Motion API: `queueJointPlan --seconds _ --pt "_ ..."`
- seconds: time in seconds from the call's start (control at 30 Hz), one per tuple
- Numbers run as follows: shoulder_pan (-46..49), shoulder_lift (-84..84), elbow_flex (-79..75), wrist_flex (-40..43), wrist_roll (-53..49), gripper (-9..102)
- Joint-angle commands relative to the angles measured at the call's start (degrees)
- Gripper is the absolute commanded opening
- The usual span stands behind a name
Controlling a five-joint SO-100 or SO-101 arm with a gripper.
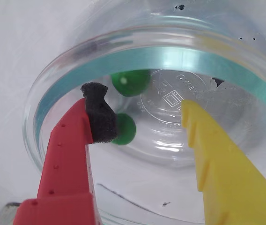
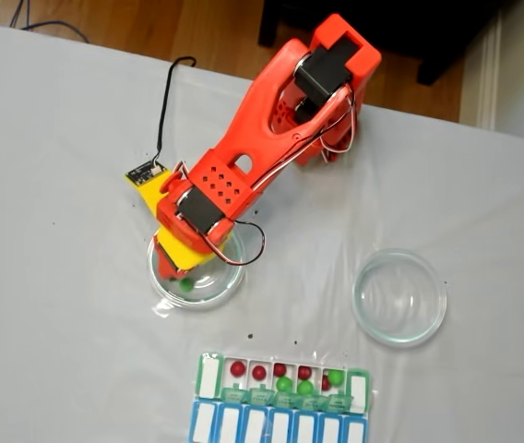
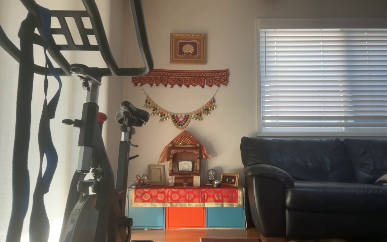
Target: Sort medicines into box.
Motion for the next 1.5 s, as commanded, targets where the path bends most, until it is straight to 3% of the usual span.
queueJointPlan --seconds 0.0,1.0,1.47 --pt "-0.2 1.8 -0.4 -2.3 -0.7 27" --pt "-8.7 12.2 8.5 -9.1 -4.9 25" --pt "-10.7 5.4 5.4 -4.4 -9.8 23"
